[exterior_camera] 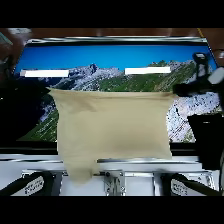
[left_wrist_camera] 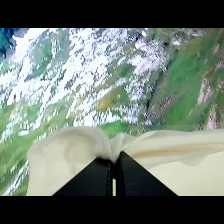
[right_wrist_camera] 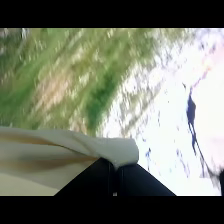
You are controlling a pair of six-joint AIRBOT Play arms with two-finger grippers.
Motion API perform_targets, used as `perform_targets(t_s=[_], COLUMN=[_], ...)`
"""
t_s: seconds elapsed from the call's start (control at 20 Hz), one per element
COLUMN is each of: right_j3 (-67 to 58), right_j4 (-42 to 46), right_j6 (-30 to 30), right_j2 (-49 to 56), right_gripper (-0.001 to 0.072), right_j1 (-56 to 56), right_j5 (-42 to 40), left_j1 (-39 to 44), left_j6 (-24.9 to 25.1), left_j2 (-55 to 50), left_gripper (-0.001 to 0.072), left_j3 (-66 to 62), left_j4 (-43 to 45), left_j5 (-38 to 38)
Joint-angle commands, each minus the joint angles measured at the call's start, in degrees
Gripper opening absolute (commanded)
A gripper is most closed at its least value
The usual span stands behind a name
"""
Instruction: Fold the shirts.
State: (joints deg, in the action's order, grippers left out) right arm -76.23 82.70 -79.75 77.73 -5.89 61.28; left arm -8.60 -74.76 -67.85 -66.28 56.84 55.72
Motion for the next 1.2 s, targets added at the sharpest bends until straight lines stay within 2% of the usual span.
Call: perform_targets(t_s=[0.0,0.1,0.35,0.75,0.8,0.9,0.95,1.15], right_j3=[-5.57,-9.88,-16.31,-16.44,-16.46,-16.46,-16.46,-16.44], right_j4=[-1.22,-2.45,-2.97,-3.21,-2.91,-2.8,-2.93,-2.97], right_j6=[-5.09,-8.33,-8.61,-9.22,-9.2,-9.2,-9.18,-6.67], right_j2=[14.84,20.87,28.65,31.63,31.23,29.66,28.92,28.15], right_gripper=[0.0059,0.0059,0.0059,0.006,0.006,0.006,0.006,0.006], right_j1=[5.07,5.01,4.98,4.98,4.72,3.56,2.86,-0.35], right_j5=[-21.79,-27.8,-36.15,-32.13,-31.89,-29.51,-26.53,-7.5], left_j1=[4.04,4.63,5.66,7.63,7.58,7.41,7.23,6.84], left_j6=[0.79,0.79,0.79,0.81,0.96,6.19,6.21,-0.2], left_j2=[-16.33,-22.71,-31.93,-35.32,-35.15,-34.86,-34.82,-34.97], left_gripper=[0.0036,0.0036,0.0036,0.0037,0.0037,0.0036,0.0035,0.0035], left_j3=[-7.1,-12.24,-18.38,-18.69,-19.23,-20.79,-21.7,-22.86], left_j4=[-0.74,-1.36,-3.89,-5.44,-5.35,-3.85,-1.16,9.51], left_j5=[-15.72,-18.58,-26.29,-25.64,-22.82,-13.75,-8.55,12.15])
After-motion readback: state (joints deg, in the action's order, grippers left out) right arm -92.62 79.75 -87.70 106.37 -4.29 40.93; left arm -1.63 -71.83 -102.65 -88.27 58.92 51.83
